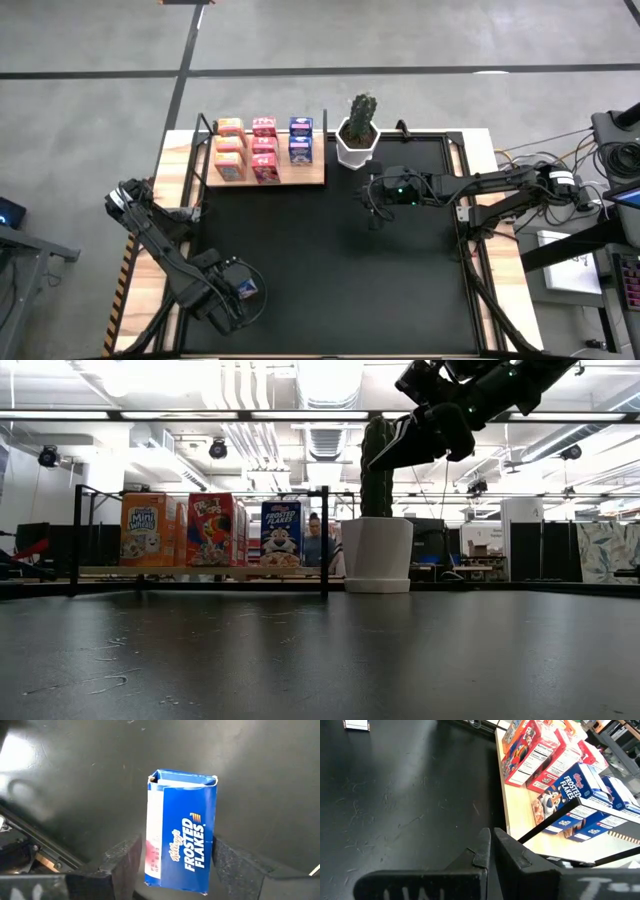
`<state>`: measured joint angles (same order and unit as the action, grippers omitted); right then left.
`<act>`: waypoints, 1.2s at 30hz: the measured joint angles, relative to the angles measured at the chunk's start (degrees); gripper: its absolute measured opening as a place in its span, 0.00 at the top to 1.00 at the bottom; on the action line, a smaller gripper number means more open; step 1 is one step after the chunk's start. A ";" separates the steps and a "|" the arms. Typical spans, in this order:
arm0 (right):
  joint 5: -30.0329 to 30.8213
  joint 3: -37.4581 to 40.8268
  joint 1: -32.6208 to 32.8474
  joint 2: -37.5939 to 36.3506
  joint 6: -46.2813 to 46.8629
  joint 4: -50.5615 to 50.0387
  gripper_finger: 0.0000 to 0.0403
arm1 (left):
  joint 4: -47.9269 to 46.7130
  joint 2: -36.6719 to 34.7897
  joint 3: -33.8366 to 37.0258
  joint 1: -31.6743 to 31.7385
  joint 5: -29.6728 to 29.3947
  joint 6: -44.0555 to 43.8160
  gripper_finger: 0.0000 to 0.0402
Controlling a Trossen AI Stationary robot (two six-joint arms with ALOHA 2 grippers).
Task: Stack cereal on shelf
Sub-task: Put the blue cereal box on the shelf and align it with the other blue cereal boxes
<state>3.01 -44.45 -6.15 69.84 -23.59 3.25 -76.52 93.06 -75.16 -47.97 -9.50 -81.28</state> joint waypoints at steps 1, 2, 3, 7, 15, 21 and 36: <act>0.00 -0.02 0.02 0.00 0.00 -0.01 0.97 | 0.01 0.00 0.00 0.00 0.00 0.00 0.47; 0.00 0.00 0.00 0.00 0.00 -0.01 0.97 | 0.04 0.00 0.00 0.00 0.00 0.00 0.48; 0.00 0.00 0.01 0.00 0.00 -0.01 0.97 | 0.05 0.00 0.00 0.00 0.00 0.00 0.48; 0.00 -0.01 0.01 0.00 0.00 -0.01 0.97 | 0.14 0.00 0.00 0.00 0.00 0.00 0.52; 0.00 0.00 0.00 0.00 0.00 -0.01 0.97 | 0.58 0.00 0.00 0.00 0.02 0.81 0.58; 0.00 0.00 0.02 0.00 0.00 -0.01 0.97 | 0.73 0.00 0.00 0.00 -0.06 1.66 0.60; 0.00 0.00 0.00 0.00 0.00 -0.03 0.97 | 0.48 -0.02 -2.82 2.19 -14.46 8.45 0.60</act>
<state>3.01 -44.45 -6.15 69.84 -23.59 3.22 -76.04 93.03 -77.97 -45.77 -23.96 -72.83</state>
